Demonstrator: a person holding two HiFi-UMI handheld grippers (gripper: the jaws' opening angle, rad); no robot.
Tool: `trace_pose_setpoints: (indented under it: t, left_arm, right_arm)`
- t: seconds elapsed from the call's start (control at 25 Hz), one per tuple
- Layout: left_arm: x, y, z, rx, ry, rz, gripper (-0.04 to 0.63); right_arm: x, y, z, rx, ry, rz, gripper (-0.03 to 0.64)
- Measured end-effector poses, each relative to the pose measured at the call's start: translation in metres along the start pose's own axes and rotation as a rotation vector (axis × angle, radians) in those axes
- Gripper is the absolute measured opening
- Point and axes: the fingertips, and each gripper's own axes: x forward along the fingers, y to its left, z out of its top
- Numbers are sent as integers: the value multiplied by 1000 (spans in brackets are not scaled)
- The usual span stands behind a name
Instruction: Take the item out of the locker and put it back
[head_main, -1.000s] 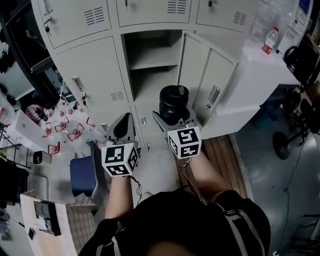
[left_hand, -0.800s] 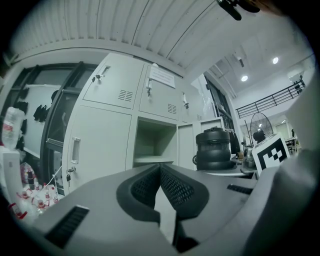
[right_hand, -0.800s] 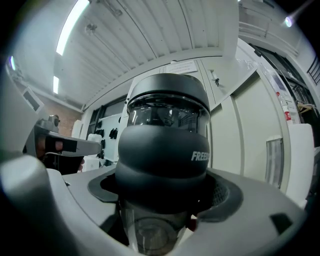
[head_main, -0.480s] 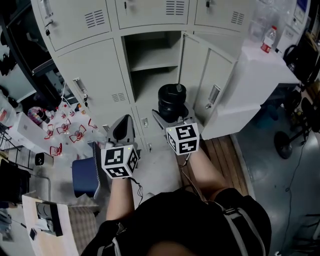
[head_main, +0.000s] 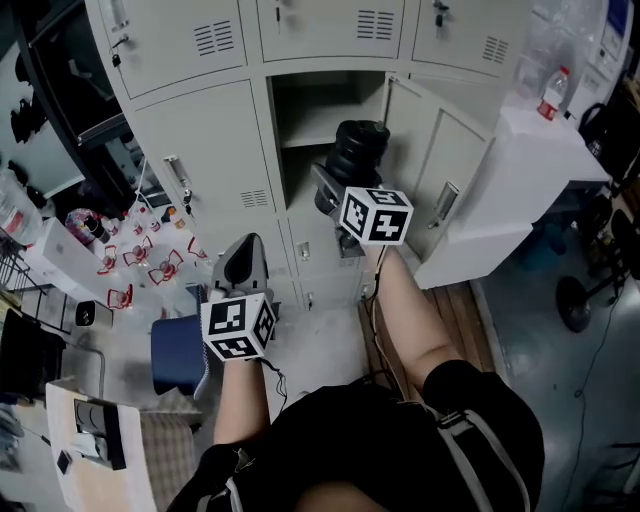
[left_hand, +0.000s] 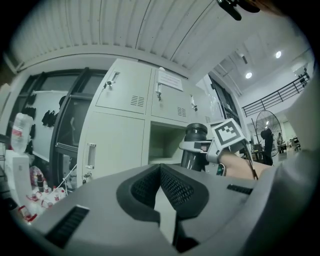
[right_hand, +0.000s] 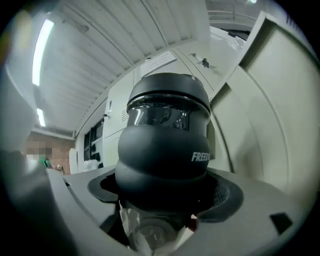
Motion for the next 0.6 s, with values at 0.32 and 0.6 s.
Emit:
trace_pose_setpoints:
  t: [0.32,0.6]
  left_arm:
    - [3,35,5,14,-15,39,12]
    - [7,71,15,36,-29,74,12]
  right_arm:
    - [72,-15,11,256,-5,24,456]
    - [127,-37,26,402,9,8,456]
